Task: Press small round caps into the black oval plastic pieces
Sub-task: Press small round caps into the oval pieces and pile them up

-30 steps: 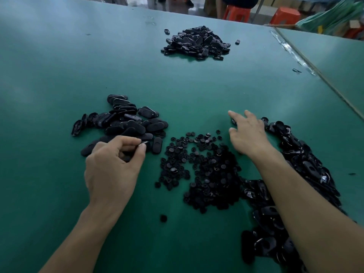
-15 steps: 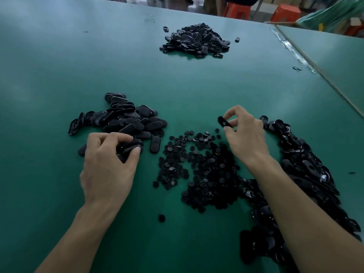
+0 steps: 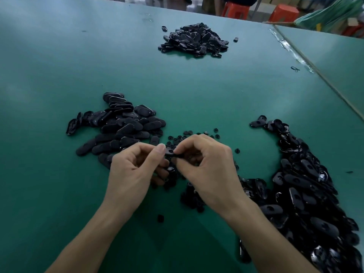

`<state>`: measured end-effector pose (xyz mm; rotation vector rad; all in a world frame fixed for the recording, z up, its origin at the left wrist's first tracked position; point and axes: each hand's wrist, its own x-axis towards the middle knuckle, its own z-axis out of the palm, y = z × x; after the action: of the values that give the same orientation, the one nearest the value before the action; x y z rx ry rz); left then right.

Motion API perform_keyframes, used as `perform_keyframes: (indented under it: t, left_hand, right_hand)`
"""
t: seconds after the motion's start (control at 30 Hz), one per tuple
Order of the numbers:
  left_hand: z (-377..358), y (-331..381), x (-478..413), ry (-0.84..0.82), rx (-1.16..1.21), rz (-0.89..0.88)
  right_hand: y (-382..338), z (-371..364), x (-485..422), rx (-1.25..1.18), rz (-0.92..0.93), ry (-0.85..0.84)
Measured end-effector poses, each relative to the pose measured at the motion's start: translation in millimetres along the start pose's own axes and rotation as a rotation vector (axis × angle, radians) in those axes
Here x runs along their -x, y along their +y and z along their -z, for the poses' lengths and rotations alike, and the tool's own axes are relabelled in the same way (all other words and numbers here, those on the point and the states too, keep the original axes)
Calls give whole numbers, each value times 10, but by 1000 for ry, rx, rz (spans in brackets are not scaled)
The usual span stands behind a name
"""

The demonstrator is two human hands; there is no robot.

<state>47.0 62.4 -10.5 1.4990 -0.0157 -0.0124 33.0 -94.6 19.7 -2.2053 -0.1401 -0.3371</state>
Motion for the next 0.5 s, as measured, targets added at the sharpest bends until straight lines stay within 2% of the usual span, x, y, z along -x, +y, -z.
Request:
perform_keyframes:
  t: [0.1, 0.3, 0.5]
  left_hand:
    - [-1, -20, 4, -24, 22, 1]
    - [-20, 9, 19, -32, 76, -15]
    - [-18, 9, 29, -43, 54, -52]
  right_hand:
    - [3, 15, 17, -76, -37, -33]
    - [18, 82, 11, -300, -237, -92]
    - [7, 101, 0, -359, -232, -156]
